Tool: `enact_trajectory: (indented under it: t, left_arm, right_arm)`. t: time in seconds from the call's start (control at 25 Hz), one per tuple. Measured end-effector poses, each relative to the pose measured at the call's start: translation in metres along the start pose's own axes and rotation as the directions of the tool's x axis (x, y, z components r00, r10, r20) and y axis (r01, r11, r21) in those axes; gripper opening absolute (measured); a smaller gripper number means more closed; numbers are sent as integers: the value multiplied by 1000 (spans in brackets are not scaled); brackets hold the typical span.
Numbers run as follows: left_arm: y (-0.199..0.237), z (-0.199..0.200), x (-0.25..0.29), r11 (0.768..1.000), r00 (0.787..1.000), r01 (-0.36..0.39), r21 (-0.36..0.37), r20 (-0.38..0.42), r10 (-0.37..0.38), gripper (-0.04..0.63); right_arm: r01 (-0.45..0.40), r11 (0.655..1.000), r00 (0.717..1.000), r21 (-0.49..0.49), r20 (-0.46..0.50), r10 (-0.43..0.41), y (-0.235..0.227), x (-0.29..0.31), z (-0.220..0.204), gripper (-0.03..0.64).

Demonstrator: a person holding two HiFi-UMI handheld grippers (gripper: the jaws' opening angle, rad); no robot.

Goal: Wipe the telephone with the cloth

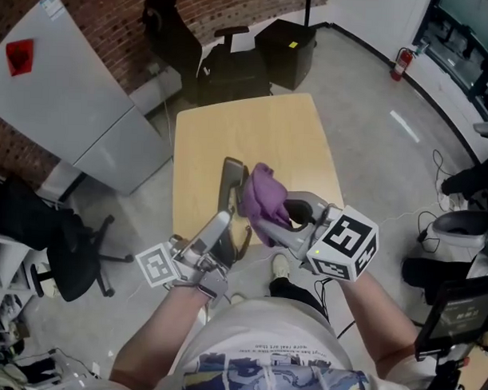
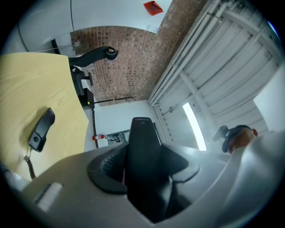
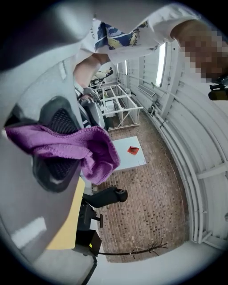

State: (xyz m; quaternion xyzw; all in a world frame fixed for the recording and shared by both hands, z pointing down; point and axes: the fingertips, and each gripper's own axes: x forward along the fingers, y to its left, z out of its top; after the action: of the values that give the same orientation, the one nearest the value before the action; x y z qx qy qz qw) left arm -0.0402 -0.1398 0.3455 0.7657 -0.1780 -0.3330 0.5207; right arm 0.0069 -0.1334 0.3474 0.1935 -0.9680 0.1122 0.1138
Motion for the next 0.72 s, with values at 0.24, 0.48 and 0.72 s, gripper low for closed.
enact_trajectory:
  t: [0.24,0.48,0.72]
  left_arm:
    - [2,-5,4,1000,1000,2,-10,0,-2,258]
    - [5,5,6,1000,1000,7,-21,23,-7,258]
    - [4,18,10,1000,999,26,-14,45,-25,258]
  right_arm:
    - [7,1000,1000,17,-16,-7,-11,6,1,112]
    - [-79,997,994,8,-72,80,12,19,-12,112]
    - [-160,987,979,-9,-131,158,39,18,-25,112]
